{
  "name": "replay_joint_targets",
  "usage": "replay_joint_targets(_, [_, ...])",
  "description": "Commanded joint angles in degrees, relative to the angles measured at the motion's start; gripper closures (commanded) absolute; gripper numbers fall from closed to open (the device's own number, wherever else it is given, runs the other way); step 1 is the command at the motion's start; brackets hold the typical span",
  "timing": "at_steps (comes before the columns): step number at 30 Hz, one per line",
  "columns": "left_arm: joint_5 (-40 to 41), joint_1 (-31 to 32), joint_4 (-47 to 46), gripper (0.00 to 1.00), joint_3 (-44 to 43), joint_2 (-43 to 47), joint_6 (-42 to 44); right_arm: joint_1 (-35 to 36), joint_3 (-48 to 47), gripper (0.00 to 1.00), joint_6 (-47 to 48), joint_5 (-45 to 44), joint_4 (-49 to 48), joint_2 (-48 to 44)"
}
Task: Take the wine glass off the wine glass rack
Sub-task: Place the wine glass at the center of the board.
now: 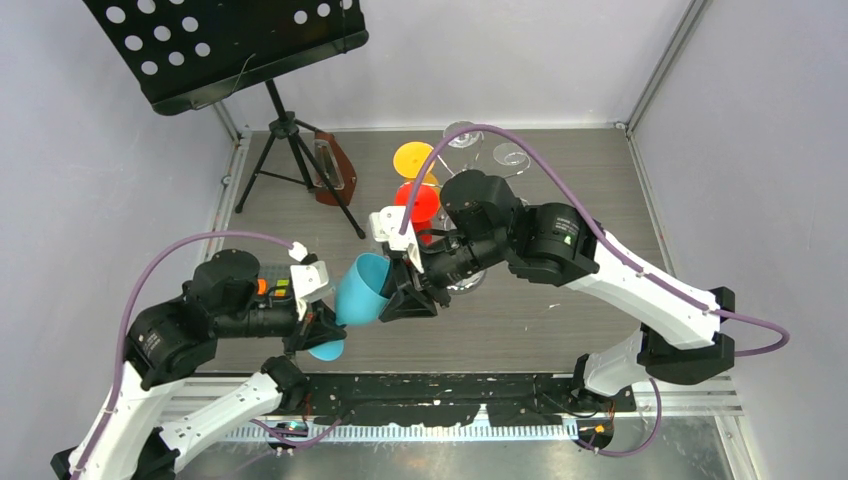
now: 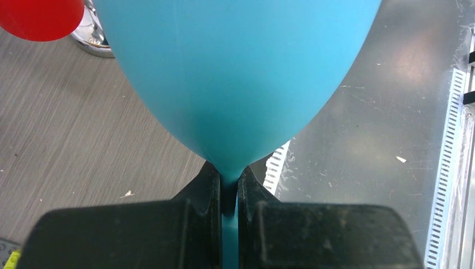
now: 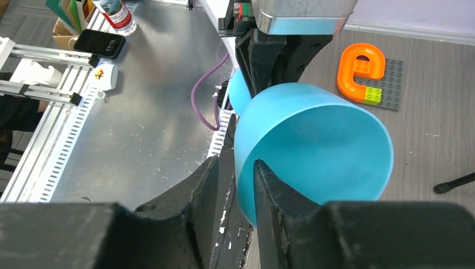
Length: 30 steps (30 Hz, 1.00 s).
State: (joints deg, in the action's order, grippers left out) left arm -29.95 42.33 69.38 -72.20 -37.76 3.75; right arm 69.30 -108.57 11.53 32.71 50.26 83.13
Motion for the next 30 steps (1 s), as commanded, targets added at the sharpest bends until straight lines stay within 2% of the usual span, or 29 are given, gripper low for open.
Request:
replay_joint_targets(1, [-0.11,0.3,-1.12,1.0,0.31,0.27,1.07,-0.19,1.59,0.68,-2.17,2.78,-4.84,-1.37])
replay_joint_targets(3, [-0.15,0.3,-1.19,1.0,0.15,0.21,1.06,-0.14,1.75,0.81,-2.47,2.91,-4.98,-1.06])
replay_joint_targets(4, [-0.12,0.3,-1.18,1.0,0.11,0.2,1.08,-0.13,1.81,0.9,-2.52,2.94,-5.01,-1.0])
replay_joint_targets(7, [-0.11,0.3,-1.31,0.99,0.34,0.25,1.0,-0.13,2.16,0.94,-2.84,2.71,-5.09,-1.14])
replay_joint_targets(8, [-0.15,0.32,-1.35,0.96,0.41,0.39,0.92,-0.13,2.33,0.94,-2.88,2.71,-5.2,-1.26])
replay_joint_targets(11, [-0.2,0.3,-1.43,0.75,0.57,0.33,0.55,-0.17,3.23,0.94,-3.02,2.47,-5.73,-1.92])
replay_joint_targets(14, [0.1,0.3,-1.59,0.39,0.48,0.39,0.43,-0.13,3.9,0.94,-3.01,2.2,-6.06,-2.52])
replay_joint_targets(17, [0.36,0.3,-1.95,0.22,0.84,0.74,0.56,-0.17,4.93,0.94,-2.57,1.26,-5.64,-3.63])
replay_joint_targets(22, [2.26,0.3,-2.33,0.01,0.5,0.21,0.14,-0.12,6.2,0.94,-1.59,-1.77,-1.57,-5.31])
replay_joint_targets(30, [5.03,0.3,-2.2,0.0,-0.56,-1.44,-0.02,-0.14,15.53,0.94,-2.63,-6.06,5.16,-12.6])
